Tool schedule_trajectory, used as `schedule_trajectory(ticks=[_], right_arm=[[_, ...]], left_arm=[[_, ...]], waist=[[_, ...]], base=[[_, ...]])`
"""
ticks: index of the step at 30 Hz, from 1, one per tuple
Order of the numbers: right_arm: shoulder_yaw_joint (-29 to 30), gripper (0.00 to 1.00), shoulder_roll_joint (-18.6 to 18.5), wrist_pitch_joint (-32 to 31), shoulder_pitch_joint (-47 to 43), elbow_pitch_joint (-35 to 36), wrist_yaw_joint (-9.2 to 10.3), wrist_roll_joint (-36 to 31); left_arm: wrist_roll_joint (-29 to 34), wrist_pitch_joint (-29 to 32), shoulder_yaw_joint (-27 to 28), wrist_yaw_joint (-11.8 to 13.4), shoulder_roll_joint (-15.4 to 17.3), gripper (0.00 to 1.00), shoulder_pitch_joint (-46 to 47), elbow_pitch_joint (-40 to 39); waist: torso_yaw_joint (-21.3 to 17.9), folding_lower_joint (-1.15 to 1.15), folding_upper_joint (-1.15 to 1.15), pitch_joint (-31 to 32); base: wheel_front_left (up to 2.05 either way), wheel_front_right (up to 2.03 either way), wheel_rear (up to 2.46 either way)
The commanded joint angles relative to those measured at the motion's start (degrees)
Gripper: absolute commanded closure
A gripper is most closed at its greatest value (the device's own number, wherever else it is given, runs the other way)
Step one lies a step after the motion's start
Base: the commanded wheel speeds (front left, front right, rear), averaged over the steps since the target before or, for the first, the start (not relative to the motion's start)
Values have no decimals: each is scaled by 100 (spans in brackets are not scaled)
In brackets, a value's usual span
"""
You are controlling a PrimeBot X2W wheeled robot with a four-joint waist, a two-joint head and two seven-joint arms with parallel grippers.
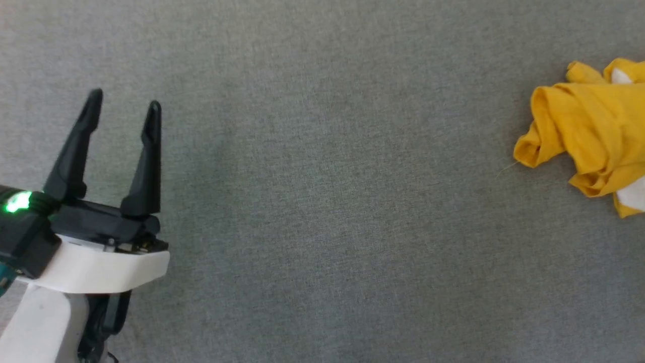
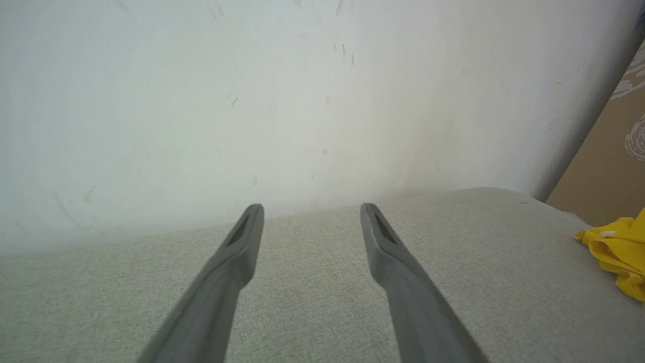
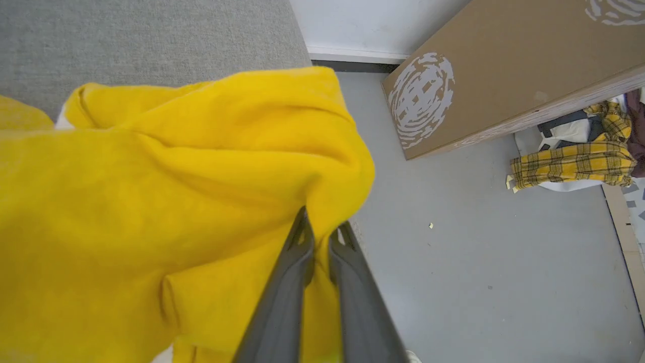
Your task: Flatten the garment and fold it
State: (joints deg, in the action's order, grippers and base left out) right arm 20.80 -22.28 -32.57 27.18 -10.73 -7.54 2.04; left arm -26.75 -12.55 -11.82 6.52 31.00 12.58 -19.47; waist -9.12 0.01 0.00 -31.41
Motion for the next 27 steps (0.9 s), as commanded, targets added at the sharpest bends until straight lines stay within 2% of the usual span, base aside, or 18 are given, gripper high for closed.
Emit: schedule_trajectory(ticks=[1,2,3,7,12,17,21,27], right_arm=[[27,99,0,72,110,-61,5,0],[41,11,12,164,140,-117,5,-19],[42,0,8,246,161,-169,5,-66],[64,0,77,443,253,-372,5,-196],[93,0,135,677,338,-522,5,-265],[212,0,243,1035,340,-519,5,-189],[215,0,423,1335,188,-342,5,-74],[26,0,848,1705,-301,371,5,204]], left_arm=[[71,-51,41,-47,16,0,99,-20],[91,-82,68,-41,6,0,108,-24],[101,-106,95,-36,-5,0,113,-24],[120,-175,221,9,-84,0,112,-12],[31,-217,324,-62,-200,0,57,39],[-240,-236,488,-75,-541,0,-29,108],[-252,-241,406,-240,-668,0,-138,275],[-88,-243,491,-257,-948,0,-350,454]], waist=[[-24,-1,0,-172],[-25,-1,0,-206],[-24,-1,0,-239],[-30,-1,0,-317],[-30,-1,0,-270],[0,-1,0,2],[51,-1,0,369],[158,-1,0,1023]], base=[[0,0,0],[0,0,0],[0,0,0],[0,0,0],[0,0,0],[0,0,0],[0,0,0],[0,0,0]])
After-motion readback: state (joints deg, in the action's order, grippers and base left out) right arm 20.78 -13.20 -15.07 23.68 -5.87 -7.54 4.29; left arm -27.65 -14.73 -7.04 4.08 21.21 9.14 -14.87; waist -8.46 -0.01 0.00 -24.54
